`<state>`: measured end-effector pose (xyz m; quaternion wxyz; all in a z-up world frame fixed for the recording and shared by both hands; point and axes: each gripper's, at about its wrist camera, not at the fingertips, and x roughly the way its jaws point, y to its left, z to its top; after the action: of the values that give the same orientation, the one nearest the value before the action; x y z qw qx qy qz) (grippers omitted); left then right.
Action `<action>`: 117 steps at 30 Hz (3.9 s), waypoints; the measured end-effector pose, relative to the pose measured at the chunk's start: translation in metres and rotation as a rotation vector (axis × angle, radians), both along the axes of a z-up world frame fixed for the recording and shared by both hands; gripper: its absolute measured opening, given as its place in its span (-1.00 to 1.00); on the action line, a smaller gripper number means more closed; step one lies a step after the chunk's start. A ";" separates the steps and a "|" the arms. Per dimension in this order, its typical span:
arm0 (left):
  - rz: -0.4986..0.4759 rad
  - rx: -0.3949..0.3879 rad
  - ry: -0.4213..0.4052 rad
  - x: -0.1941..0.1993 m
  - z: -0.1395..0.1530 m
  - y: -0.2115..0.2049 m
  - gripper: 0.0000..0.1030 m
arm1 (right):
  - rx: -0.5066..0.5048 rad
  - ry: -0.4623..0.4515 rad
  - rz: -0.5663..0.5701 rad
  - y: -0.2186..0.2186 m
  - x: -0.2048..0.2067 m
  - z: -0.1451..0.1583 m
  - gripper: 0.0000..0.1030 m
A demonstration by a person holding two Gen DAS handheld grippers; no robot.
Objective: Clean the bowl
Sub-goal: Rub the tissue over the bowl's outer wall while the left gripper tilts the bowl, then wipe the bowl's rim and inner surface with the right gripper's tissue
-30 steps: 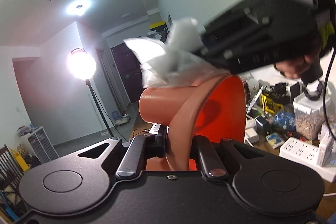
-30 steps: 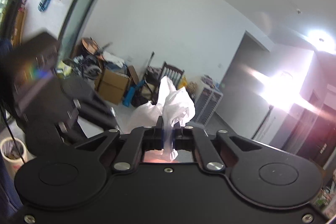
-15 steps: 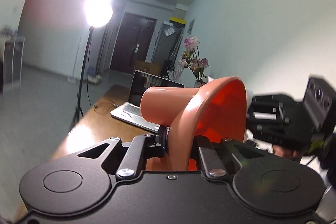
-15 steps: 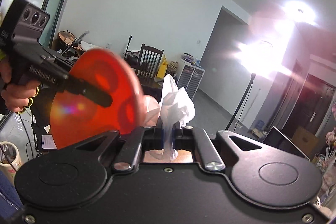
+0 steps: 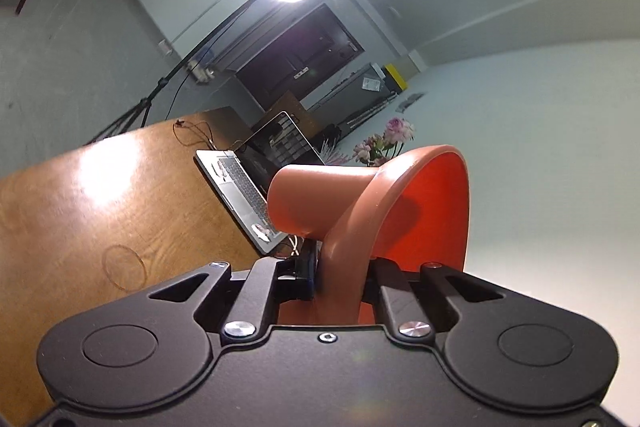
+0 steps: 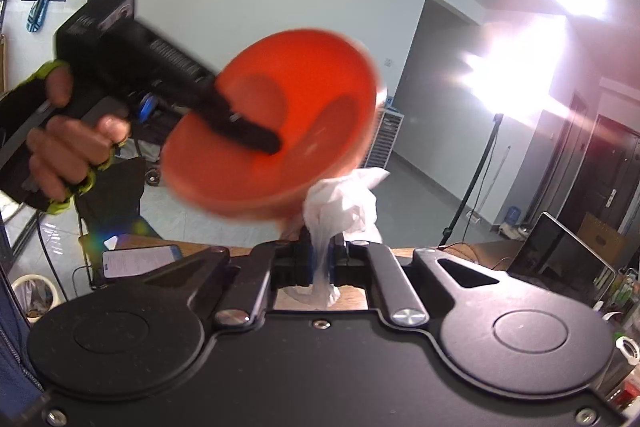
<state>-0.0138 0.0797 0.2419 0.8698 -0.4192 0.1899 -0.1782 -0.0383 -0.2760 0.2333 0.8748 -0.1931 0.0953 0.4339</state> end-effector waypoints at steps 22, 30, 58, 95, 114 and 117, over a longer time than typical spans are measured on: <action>0.026 -0.021 0.101 0.011 -0.022 -0.010 -0.82 | 0.021 -0.060 0.229 0.028 -0.041 0.040 -0.87; 0.053 0.272 0.056 0.003 -0.012 -0.029 -0.82 | 0.028 -0.136 0.163 0.013 -0.028 0.077 -0.86; 0.136 0.190 -0.125 -0.028 0.010 -0.019 -0.82 | -0.059 -0.126 -0.015 0.010 0.028 0.054 -0.86; 0.059 0.689 -0.248 -0.044 0.023 -0.090 -0.82 | -0.097 -0.411 0.181 0.036 -0.027 0.123 -0.86; 0.079 0.413 -0.141 -0.031 0.027 -0.058 -0.80 | -0.101 -0.284 -0.076 -0.018 0.038 0.067 -0.86; 0.084 0.386 -0.125 -0.022 0.025 -0.055 -0.80 | -0.117 -0.259 -0.088 -0.016 0.038 0.054 -0.86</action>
<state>-0.0362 0.0248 0.2672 0.9507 -0.2404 0.1485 -0.1276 -0.0002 -0.2921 0.2876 0.8852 -0.2937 0.0149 0.3604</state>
